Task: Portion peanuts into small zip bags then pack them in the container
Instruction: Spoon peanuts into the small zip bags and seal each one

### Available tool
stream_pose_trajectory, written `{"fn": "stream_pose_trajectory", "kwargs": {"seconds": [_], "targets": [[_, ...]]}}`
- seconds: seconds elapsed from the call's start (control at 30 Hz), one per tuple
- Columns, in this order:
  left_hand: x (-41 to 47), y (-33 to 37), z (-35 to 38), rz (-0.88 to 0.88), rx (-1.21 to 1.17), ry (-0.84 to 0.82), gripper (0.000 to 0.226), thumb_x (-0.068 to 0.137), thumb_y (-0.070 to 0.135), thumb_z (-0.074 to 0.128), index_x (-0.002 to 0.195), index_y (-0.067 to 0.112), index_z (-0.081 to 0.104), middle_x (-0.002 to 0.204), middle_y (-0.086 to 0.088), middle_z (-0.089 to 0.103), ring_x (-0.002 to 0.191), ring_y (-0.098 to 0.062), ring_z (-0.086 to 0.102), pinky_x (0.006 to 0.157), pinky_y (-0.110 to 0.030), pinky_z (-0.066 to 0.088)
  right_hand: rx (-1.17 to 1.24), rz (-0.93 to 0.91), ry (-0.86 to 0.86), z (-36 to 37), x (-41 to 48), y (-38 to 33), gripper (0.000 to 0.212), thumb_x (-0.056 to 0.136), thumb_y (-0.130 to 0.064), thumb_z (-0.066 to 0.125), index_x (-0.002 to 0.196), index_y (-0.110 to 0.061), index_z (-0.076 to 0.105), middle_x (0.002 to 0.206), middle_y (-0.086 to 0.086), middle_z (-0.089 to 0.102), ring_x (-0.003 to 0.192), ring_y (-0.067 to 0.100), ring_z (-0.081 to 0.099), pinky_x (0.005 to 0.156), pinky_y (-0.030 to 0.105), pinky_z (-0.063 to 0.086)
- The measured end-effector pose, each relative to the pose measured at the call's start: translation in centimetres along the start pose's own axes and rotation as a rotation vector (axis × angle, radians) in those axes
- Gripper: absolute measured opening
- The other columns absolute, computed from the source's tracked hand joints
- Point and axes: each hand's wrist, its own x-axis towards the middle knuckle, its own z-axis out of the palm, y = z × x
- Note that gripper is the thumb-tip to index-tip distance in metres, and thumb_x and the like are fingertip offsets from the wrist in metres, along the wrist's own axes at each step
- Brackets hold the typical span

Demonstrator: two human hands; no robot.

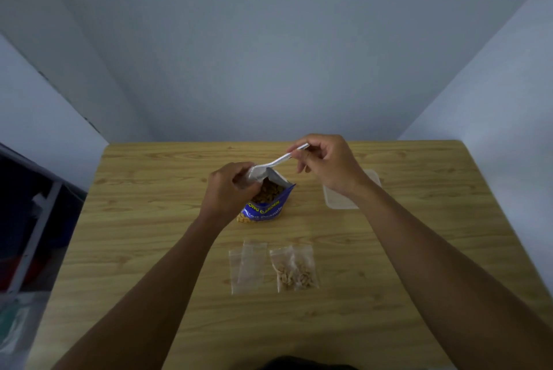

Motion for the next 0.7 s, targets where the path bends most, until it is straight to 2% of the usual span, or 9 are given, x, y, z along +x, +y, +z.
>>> {"fn": "stream_pose_trajectory", "kwargs": {"seconds": [0.07,0.2,0.33,0.37,0.47,0.53,0.57,0.63,0.7], "targets": [[0.0,-0.2,-0.5,-0.013,-0.015,0.026,0.038,0.073,0.007,0.080,0.110,0.016,0.074,0.088,0.006,0.072,0.073,0.005,0.061,0.068,-0.011,0.048,0.089,-0.001,0.091,-0.4,0.0,0.1,0.018,0.094,-0.010,0.069,0.089,-0.025,0.078,0.061,0.012,0.067,0.055,0.021,0.061,0.059,0.038,0.052],[-0.1,-1.1,-1.4,-0.025,-0.004,0.075,0.041,0.072,0.006,0.081,0.112,0.013,0.073,0.095,0.005,0.073,0.080,0.010,0.063,0.074,-0.008,0.048,0.072,0.034,0.252,-0.5,-0.4,1.5,0.008,0.094,-0.014,0.070,0.091,-0.014,0.078,0.056,0.000,0.063,0.048,0.012,0.055,0.052,0.027,0.051],[-0.6,-2.4,-2.0,-0.025,0.042,0.060,0.039,0.075,0.016,0.082,0.113,0.013,0.073,0.099,0.004,0.072,0.086,-0.003,0.065,0.074,-0.020,0.052,-0.188,-0.009,0.183,1.3,-1.3,3.0,0.010,0.092,-0.019,0.070,0.094,-0.017,0.080,0.056,-0.016,0.060,0.048,0.004,0.050,0.052,0.019,0.039],[-0.7,-2.6,-2.0,-0.023,0.057,0.056,0.038,0.076,0.018,0.082,0.113,0.013,0.073,0.101,0.005,0.073,0.088,-0.006,0.066,0.073,-0.023,0.053,-0.269,-0.056,0.145,1.8,-1.5,3.1,0.011,0.092,-0.018,0.069,0.095,-0.017,0.079,0.063,-0.016,0.064,0.052,0.004,0.054,0.054,0.016,0.040],[-1.2,-2.9,-2.0,-0.069,0.061,0.044,0.037,0.079,0.025,0.081,0.114,0.015,0.073,0.103,0.006,0.072,0.084,-0.010,0.068,0.068,-0.024,0.053,-0.474,-0.212,-0.002,3.5,-2.0,4.0,0.014,0.093,-0.021,0.066,0.098,-0.017,0.079,0.086,-0.004,0.075,0.067,0.013,0.064,0.065,0.026,0.050],[-1.5,-3.0,-1.8,-0.114,0.050,0.024,0.039,0.080,0.029,0.080,0.116,0.016,0.072,0.103,0.005,0.073,0.076,-0.014,0.069,0.065,-0.023,0.052,-0.539,-0.170,-0.061,4.5,-2.2,4.8,0.018,0.095,-0.026,0.064,0.102,-0.019,0.078,0.091,-0.002,0.076,0.073,0.014,0.065,0.069,0.028,0.052],[-1.7,-3.1,-1.7,-0.129,0.046,0.016,0.040,0.080,0.030,0.081,0.116,0.016,0.072,0.103,0.004,0.073,0.073,-0.014,0.069,0.064,-0.023,0.052,-0.528,-0.127,-0.042,4.9,-2.3,5.1,0.018,0.095,-0.027,0.064,0.102,-0.019,0.079,0.091,-0.003,0.077,0.073,0.011,0.064,0.068,0.024,0.050],[-1.9,-3.3,-1.6,-0.157,0.037,0.014,0.041,0.079,0.031,0.081,0.117,0.017,0.072,0.103,0.003,0.074,0.069,-0.014,0.069,0.062,-0.023,0.052,-0.448,-0.017,0.072,5.4,-2.4,5.1,0.015,0.093,-0.025,0.068,0.096,-0.017,0.081,0.083,-0.004,0.077,0.066,0.004,0.062,0.062,0.014,0.043],[-2.1,-3.5,-1.6,-0.169,0.037,0.014,0.042,0.079,0.032,0.081,0.117,0.019,0.072,0.103,0.004,0.074,0.068,-0.013,0.068,0.062,-0.025,0.053,-0.370,0.119,0.179,5.3,-2.2,5.0,0.013,0.091,-0.024,0.071,0.089,-0.016,0.081,0.073,-0.005,0.075,0.061,0.004,0.061,0.057,0.015,0.040]]}}
